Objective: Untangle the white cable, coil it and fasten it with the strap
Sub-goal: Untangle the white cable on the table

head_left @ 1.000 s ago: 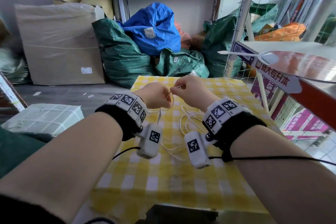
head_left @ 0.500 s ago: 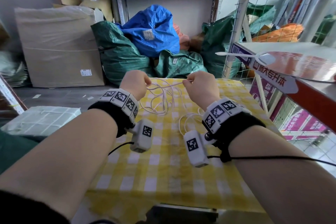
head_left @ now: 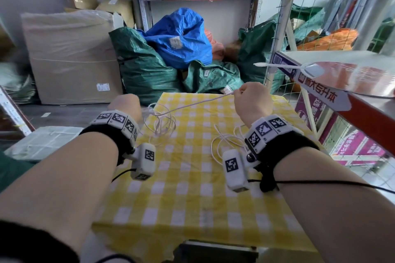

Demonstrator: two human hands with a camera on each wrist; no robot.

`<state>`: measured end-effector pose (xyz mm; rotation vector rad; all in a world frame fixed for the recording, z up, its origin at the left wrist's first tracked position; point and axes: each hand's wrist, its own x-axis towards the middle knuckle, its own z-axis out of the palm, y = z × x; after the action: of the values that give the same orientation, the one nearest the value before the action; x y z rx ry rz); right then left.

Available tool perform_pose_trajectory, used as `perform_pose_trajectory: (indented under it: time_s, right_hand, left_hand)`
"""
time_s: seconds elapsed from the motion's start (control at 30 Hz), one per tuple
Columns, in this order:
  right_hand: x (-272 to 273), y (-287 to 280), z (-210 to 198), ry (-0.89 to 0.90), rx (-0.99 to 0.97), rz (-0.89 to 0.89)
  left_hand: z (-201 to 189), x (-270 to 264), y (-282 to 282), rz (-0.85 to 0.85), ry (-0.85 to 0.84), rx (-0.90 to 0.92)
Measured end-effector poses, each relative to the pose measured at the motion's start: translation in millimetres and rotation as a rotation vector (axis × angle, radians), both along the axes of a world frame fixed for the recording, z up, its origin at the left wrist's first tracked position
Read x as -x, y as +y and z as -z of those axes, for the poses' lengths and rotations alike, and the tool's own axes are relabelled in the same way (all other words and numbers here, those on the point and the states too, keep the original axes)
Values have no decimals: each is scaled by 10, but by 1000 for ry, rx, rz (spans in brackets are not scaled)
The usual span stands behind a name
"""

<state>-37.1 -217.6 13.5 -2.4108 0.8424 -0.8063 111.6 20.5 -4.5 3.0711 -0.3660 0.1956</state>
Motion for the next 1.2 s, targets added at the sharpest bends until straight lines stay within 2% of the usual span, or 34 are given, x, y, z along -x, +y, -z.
perform_pose_trajectory:
  time_s: [0.13,0.23,0.3,0.33,0.43,0.53,0.67,0.87,0.97,1.1,1.2]
  right_hand:
    - [-7,9,-17,-81,12,-37]
    - [-45,64,-35,-152,37,-151]
    - [-48,89,-61,-191,37,-202]
    - [-42,95,-72,-210,25,-218]
    - [-26,80,-85,-270,-35,-251]
    - [6,23,-91,-306,-84,-226]
    - [60,-149,-66,-327,-93,-118]
    - [165,-403,-2,-240,-85,51]
    - [157,-459,52,-115,-107,120]
    - [130,-353,49,212,-113,60]
    - [75,-130,40,169,-55,-158]
  left_hand:
    - [27,12,-3,-7,185,-171]
    - [28,122,-175,80,141,-180]
    - [6,224,-323,168,104,-92]
    - [1,258,-410,246,142,-24]
    - [-3,461,-640,517,371,74]
    - [88,570,-752,591,505,50]
    - [182,514,-675,501,381,-156]
    - [226,262,-398,255,235,-177]
    - [170,236,-368,207,146,-80]
    - [26,275,-445,309,139,35]
    - [-63,321,-507,367,174,57]
